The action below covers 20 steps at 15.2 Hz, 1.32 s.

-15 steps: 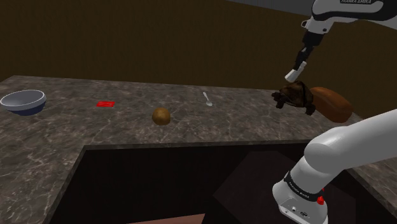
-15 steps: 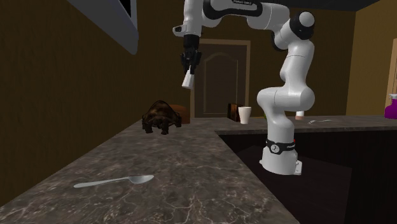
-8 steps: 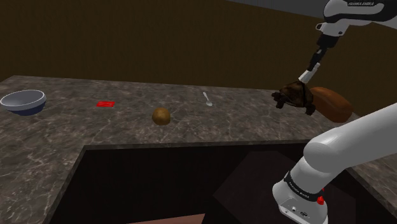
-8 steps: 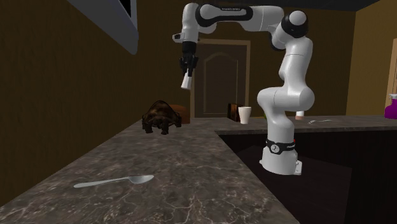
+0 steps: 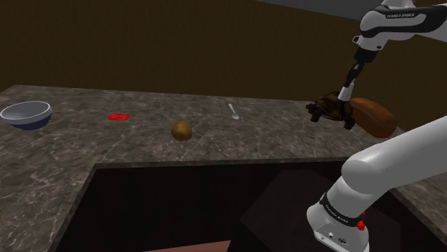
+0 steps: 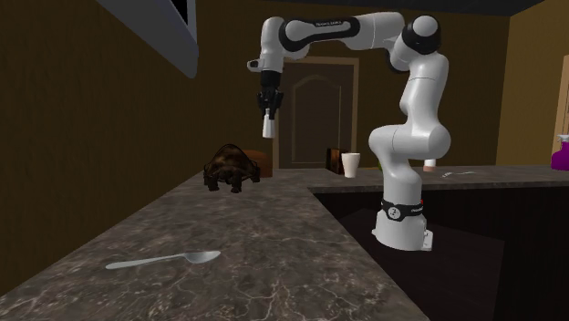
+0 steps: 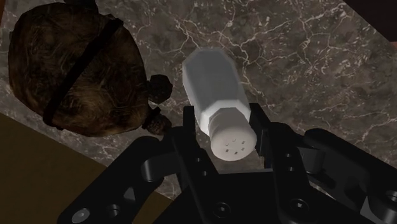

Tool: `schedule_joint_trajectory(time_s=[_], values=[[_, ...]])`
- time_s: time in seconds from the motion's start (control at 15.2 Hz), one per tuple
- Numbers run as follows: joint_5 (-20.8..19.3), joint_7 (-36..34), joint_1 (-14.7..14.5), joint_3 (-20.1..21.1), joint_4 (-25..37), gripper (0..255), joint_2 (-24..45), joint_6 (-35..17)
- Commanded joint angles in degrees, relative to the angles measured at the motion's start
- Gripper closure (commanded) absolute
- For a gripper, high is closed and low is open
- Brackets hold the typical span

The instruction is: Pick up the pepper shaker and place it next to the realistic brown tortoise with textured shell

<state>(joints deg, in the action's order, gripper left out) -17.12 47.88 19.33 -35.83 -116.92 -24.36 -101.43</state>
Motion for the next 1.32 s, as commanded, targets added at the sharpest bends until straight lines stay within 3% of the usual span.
schedule_joint_trajectory(time_s=[0.0,1.25], values=[[-0.3,-0.2,0.2,-0.2,-1.8,255,-0.3,-1.6],[-1.8,-1.1,0.7,-3.5,-14.9,255,1.4,-16.3]])
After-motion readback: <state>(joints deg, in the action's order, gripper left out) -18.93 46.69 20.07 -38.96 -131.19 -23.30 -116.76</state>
